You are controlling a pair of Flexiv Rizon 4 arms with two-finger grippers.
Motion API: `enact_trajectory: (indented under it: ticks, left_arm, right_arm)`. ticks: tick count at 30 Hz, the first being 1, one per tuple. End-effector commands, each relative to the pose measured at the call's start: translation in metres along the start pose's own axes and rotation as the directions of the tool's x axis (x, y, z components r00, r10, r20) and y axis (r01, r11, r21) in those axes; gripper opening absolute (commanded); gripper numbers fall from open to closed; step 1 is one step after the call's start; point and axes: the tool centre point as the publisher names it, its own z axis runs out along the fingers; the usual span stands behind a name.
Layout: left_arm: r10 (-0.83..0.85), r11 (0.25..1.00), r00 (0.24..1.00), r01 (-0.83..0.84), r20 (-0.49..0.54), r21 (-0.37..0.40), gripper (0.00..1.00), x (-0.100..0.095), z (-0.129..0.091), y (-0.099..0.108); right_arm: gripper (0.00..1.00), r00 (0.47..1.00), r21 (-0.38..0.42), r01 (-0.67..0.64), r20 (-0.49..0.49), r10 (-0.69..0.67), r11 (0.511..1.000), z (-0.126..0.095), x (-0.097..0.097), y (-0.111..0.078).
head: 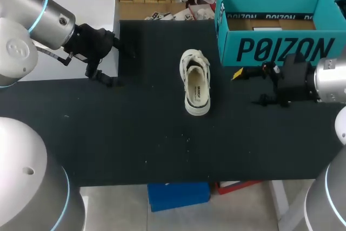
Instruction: Take the shoe out of the shoebox, open the shoe tongue, remove and reinsert the insole, then place the shoe into the shoebox
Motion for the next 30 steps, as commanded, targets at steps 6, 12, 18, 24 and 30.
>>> enact_trajectory:
  ticks: [6, 12, 18, 24, 30]
  left_arm:
    - [0.002, 1.000, 1.000, -0.002, 0.005, -0.002, 1.00, 0.001, 0.001, 0.000]
    - [0.002, 1.000, 1.000, -0.002, 0.005, -0.002, 1.00, 0.001, 0.001, 0.000]
    - [0.002, 1.000, 1.000, -0.002, 0.005, -0.002, 1.00, 0.001, 0.001, 0.000]
    - [0.002, 1.000, 1.000, -0.002, 0.005, -0.002, 1.00, 0.001, 0.001, 0.000]
    - [0.002, 1.000, 1.000, -0.002, 0.005, -0.002, 1.00, 0.001, 0.001, 0.000]
  right_arm:
    - [1.00, 1.000, 0.001, -0.001, 0.002, 0.001, 1.000, 0.001, 0.001, 0.001]
    - [1.00, 1.000, 0.001, -0.001, 0.002, 0.001, 1.000, 0.001, 0.001, 0.001]
    - [1.00, 0.986, 0.033, 0.118, 0.116, -0.121, 0.992, 0.009, 0.012, 0.016]
    - [1.00, 0.914, 0.131, 0.280, 0.267, -0.306, 0.951, 0.022, 0.027, 0.044]
    - [1.00, 0.778, 0.261, 0.406, 0.404, -0.481, 0.876, 0.032, 0.039, 0.061]
